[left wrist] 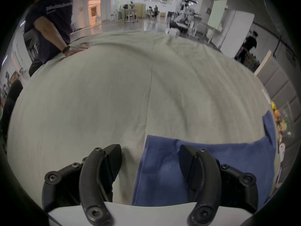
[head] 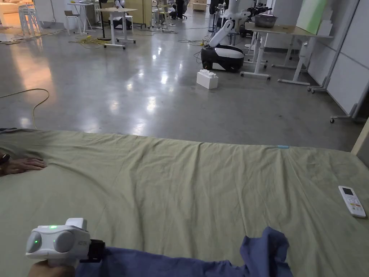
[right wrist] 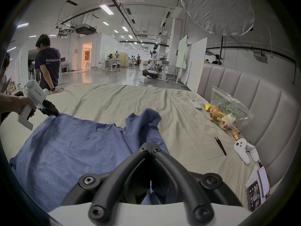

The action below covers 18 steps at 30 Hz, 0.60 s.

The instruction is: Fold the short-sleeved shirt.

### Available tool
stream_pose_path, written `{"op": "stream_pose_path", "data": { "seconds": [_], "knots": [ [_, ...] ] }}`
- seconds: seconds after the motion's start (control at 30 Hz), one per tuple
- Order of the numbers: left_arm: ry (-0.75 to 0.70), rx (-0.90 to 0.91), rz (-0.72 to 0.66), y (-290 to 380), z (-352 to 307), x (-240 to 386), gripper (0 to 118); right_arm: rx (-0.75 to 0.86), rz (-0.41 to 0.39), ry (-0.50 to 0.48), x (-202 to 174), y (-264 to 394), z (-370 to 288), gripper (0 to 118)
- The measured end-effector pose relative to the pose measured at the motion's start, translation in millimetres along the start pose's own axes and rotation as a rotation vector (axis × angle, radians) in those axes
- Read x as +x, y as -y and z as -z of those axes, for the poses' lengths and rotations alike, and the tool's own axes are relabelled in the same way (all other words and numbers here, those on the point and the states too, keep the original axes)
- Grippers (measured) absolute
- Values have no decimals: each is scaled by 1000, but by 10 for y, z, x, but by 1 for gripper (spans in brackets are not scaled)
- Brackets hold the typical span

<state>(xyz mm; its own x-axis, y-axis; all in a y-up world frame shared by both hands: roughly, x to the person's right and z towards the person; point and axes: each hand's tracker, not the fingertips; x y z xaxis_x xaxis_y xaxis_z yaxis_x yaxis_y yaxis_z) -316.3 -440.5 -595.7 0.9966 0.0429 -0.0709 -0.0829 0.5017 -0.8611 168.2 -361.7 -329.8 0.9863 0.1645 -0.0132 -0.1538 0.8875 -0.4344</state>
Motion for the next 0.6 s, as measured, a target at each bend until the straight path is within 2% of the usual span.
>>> {"op": "stream_pose_path", "data": {
  "seconds": [0.07, 0.13, 0.17, 0.2, 0.23, 0.3, 0.47, 0.53, 0.6],
  "knots": [
    [-44, 45, 51, 41, 14, 92, 66, -8, -7, 11, 15, 8, 3, 0],
    [-82, 65, 102, 65, 11, 189, 35, -14, -5, 21, 35, 23, 13, 0],
    [-63, 80, 143, 75, 1, 247, 11, -19, 2, 21, 50, 29, 27, 0],
    [-43, 90, 179, 83, -6, 294, 11, -23, 9, 22, 55, 33, 47, 0],
    [-24, 80, 216, 81, -2, 353, 6, -34, 17, 25, 63, 29, 84, 0],
    [-83, 51, 275, 71, -2, 439, 5, -47, 26, 31, 100, 2, 151, 0],
    [-49, 45, 239, 23, -148, 378, 5, -97, 99, 22, 368, -200, 562, 5],
    [-43, 63, 226, 147, -486, 433, 5, -209, 111, 19, 472, -308, 870, 28],
    [-31, 105, 207, 211, -691, 442, 5, -236, 113, 8, 548, -370, 1156, 47]
  ]
}}
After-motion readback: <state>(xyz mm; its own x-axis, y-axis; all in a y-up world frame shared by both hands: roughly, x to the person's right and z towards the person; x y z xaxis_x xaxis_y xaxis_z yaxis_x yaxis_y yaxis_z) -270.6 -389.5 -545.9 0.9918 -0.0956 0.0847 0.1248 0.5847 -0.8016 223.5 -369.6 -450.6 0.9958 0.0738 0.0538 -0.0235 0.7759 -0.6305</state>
